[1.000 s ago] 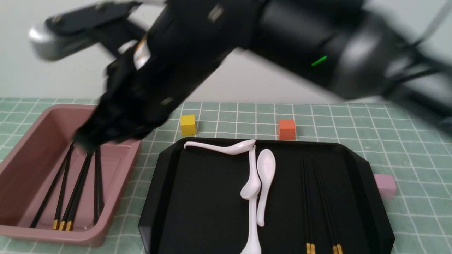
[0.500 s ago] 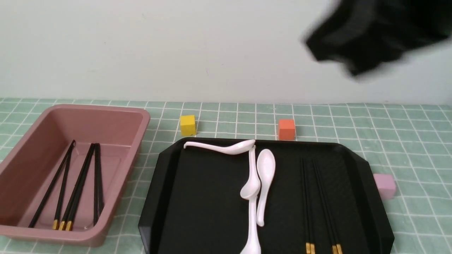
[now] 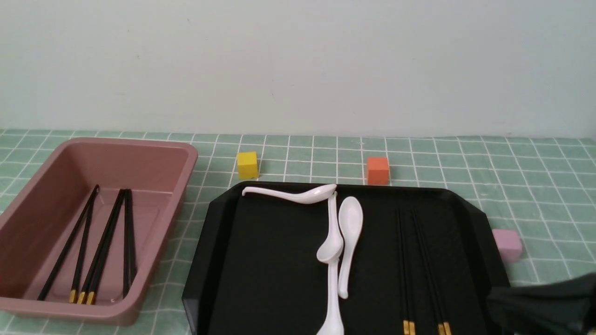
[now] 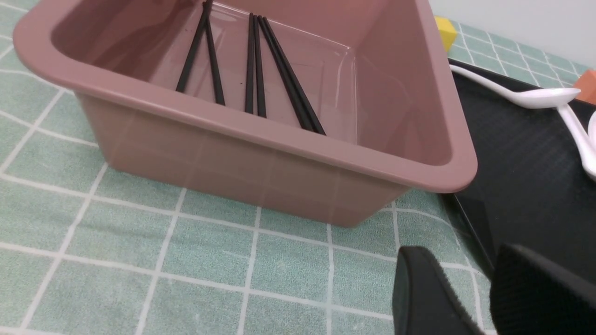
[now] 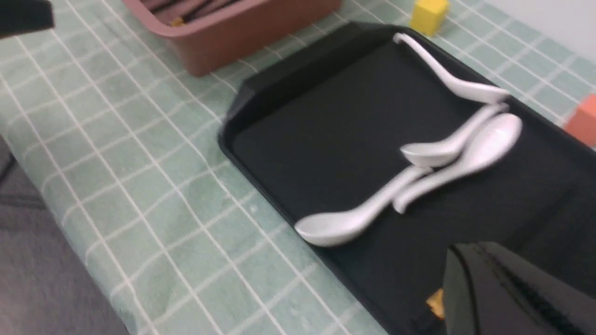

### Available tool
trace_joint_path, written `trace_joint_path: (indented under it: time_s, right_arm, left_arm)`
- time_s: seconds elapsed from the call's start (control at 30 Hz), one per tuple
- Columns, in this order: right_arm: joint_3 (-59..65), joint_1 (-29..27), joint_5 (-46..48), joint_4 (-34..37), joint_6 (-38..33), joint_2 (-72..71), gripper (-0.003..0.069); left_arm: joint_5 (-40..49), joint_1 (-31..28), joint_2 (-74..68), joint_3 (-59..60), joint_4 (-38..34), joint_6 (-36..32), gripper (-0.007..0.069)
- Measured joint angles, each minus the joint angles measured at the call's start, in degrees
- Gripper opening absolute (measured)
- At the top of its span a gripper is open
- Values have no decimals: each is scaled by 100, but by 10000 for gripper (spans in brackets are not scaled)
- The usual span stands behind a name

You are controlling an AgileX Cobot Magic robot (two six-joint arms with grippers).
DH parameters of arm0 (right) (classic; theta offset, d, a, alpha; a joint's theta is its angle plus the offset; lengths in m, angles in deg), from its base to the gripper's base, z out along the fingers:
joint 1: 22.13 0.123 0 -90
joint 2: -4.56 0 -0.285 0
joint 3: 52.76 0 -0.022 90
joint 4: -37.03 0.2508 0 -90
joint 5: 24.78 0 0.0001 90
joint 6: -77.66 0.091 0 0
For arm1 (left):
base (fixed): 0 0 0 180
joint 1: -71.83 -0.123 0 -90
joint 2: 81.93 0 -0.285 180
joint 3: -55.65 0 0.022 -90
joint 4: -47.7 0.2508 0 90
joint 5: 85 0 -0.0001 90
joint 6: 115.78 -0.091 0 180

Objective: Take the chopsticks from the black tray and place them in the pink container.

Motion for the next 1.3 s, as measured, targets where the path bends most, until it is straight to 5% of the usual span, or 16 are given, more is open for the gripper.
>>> trace_joint_path:
  time_s: [0.23,0.37,0.93,1.07,1.3]
  right_arm:
    - [1345,0,-2477,-432,138,-80,4]
    - [1606,0,-2917,-481,139,-80,5]
    - [1789,0,-2740,-484,146,-128,18]
    - [1797,-8,-2740,-32,-64,-409,22]
    - [2320,-1379,-2788,1395,-1245,-1430,30]
  left_arm:
    - [0,0,0,0,0,5,238]
    - [0,0,0,0,0,5,238]
    - [0,0,0,0,0,5,238]
    - [0,0,0,0,0,5,238]
    - [0,0,0,0,0,5,238]
